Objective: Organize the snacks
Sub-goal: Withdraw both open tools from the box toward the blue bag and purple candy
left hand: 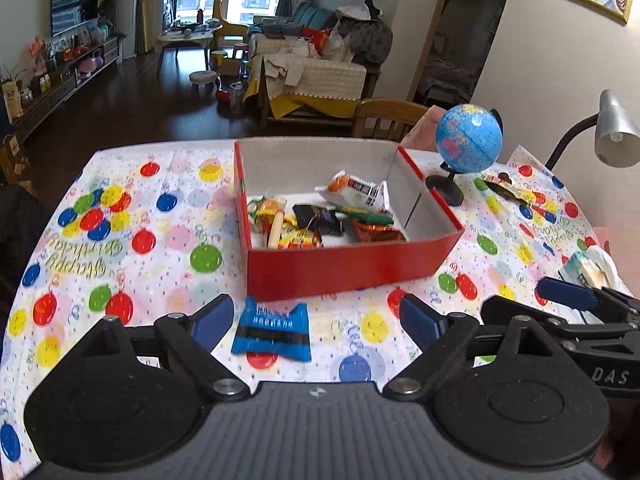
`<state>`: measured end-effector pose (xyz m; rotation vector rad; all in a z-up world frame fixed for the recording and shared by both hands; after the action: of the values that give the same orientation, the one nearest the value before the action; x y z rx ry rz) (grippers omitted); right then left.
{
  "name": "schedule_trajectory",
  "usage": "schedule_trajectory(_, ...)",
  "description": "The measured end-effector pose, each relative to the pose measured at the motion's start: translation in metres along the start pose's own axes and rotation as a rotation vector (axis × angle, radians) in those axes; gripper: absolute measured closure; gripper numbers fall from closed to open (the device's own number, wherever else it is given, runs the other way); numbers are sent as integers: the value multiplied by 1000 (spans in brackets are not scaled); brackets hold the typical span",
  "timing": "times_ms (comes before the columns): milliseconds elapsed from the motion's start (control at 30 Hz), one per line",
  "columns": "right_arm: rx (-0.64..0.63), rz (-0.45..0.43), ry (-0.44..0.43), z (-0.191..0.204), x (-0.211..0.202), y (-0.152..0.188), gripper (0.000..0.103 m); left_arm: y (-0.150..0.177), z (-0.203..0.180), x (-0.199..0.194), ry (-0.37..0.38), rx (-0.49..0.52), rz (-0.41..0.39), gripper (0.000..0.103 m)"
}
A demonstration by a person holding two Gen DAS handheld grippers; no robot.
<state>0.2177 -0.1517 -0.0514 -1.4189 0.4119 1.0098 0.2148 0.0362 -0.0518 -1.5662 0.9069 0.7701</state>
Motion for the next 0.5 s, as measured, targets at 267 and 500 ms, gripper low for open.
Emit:
schedule_trajectory(267, 91, 26, 30, -24, 6, 56, 2, 37, 4, 23, 1, -35, 69, 8)
schedule_trajectory(500, 146, 99, 97, -51, 22, 93, 2, 52, 6, 46, -16, -66, 116, 8)
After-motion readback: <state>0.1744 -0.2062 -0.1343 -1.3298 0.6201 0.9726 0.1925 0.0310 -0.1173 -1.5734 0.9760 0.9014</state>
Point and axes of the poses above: each gripper's, at about its wrist camera, not at the fingertips, and x roughly the way its jaws point, z to its left, y to its underside, the point moved 7 cm from there along x, roughly the way its jaws point, and after that the axes turned 14 degrees about z, right-handed, at the moved point
